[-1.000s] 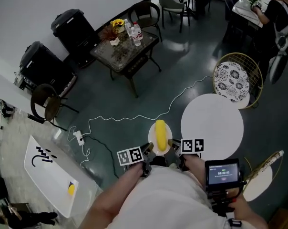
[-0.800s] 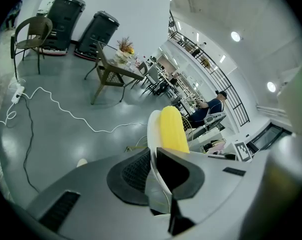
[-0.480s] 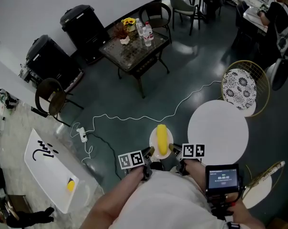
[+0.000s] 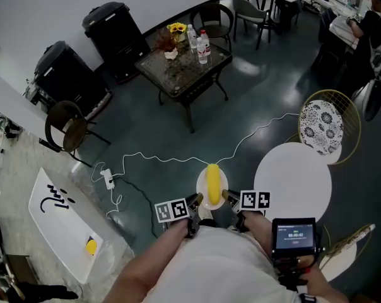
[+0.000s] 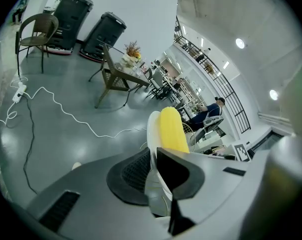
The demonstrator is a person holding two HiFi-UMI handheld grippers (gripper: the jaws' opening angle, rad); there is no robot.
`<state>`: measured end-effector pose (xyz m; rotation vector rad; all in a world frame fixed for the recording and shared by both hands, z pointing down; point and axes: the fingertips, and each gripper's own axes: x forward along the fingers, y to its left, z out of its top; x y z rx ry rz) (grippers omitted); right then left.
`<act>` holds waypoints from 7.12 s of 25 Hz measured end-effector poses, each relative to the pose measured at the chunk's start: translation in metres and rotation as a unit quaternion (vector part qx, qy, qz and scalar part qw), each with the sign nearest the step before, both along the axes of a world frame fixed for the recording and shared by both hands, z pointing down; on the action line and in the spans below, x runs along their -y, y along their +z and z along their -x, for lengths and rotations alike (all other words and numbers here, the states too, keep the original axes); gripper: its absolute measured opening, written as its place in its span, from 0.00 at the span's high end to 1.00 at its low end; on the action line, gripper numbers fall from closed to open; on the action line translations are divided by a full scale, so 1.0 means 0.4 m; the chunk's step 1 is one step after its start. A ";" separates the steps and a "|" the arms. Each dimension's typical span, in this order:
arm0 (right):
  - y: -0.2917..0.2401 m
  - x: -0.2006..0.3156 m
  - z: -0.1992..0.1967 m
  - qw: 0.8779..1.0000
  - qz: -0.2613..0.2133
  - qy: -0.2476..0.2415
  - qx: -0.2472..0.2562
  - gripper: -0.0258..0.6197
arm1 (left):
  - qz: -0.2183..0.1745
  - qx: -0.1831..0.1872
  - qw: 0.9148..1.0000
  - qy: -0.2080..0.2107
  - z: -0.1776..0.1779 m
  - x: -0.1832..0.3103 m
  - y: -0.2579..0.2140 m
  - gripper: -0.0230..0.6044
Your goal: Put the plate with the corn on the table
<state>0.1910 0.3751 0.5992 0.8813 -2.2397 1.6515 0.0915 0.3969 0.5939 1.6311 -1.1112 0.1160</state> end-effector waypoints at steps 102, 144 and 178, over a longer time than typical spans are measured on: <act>0.024 1.055 0.517 0.994 0.003 -0.105 0.003 0.89 | -0.015 -0.019 0.997 -0.077 0.505 1.018 0.036 0.89; 0.043 1.559 0.851 0.999 0.008 -0.030 -0.028 0.89 | -0.012 -0.046 0.999 -0.002 0.852 1.556 0.054 0.89; 0.177 1.864 0.969 0.982 0.026 -0.184 -0.032 0.89 | 0.036 -0.043 0.990 -0.128 0.941 1.797 0.192 0.89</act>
